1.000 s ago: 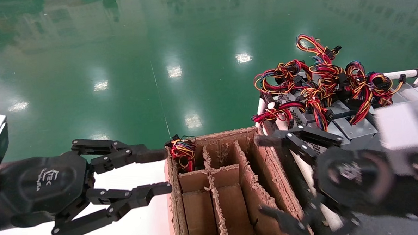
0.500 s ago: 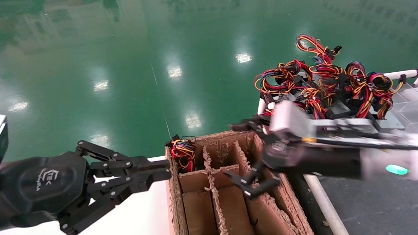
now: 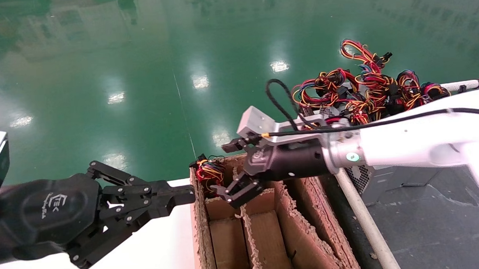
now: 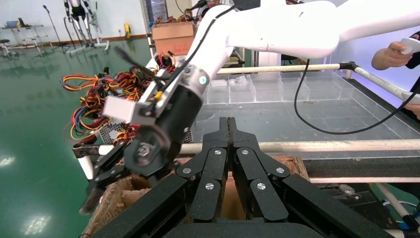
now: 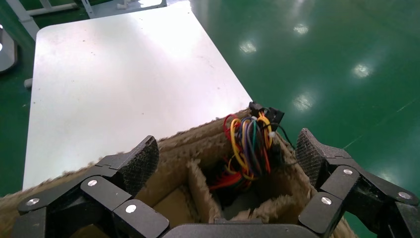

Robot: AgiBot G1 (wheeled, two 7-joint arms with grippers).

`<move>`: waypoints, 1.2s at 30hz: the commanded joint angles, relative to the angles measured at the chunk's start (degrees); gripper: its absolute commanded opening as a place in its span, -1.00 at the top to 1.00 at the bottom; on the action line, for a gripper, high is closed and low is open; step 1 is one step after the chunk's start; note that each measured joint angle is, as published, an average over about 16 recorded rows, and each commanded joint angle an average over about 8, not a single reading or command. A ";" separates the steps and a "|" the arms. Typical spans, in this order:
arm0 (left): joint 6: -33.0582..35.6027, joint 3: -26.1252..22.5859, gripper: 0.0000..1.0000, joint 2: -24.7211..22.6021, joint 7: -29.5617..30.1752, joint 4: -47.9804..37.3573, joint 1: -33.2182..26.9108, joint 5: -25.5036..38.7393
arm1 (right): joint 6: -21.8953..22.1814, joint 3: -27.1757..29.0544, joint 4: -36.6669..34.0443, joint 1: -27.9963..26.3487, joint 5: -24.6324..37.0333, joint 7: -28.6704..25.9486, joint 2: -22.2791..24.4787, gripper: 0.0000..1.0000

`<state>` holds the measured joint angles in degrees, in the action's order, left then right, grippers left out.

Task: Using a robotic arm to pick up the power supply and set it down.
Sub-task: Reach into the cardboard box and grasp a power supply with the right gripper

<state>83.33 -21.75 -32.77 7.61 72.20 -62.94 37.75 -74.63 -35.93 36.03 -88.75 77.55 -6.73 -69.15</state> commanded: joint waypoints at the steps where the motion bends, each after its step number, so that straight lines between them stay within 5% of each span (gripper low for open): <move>1: 0.00 0.00 -0.39 0.00 0.00 0.00 0.00 0.00 | -0.26 -0.51 -3.91 -1.63 0.56 1.11 -2.01 -1.00; 4: 0.00 0.00 -1.00 0.00 0.00 0.00 0.00 0.00 | 0.38 -0.85 -7.46 -2.77 1.21 4.07 -3.95 -0.59; 9: 0.00 0.00 -1.00 0.00 0.00 0.00 0.00 0.00 | 2.06 -1.14 -12.29 -3.63 1.83 9.14 -6.46 0.66; 11: 0.00 0.00 -1.00 0.00 0.00 0.00 0.00 0.00 | 2.61 -1.15 -13.97 -3.85 1.74 10.70 -7.11 0.96; 36: 0.00 -0.01 -1.00 0.00 -0.01 0.00 0.00 -0.01 | 4.68 -4.84 -18.75 -4.30 -2.24 15.99 -8.53 1.00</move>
<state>83.33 -21.76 -32.77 7.60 72.20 -62.94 37.74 -70.00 -40.82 17.30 -93.04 75.33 9.13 -77.69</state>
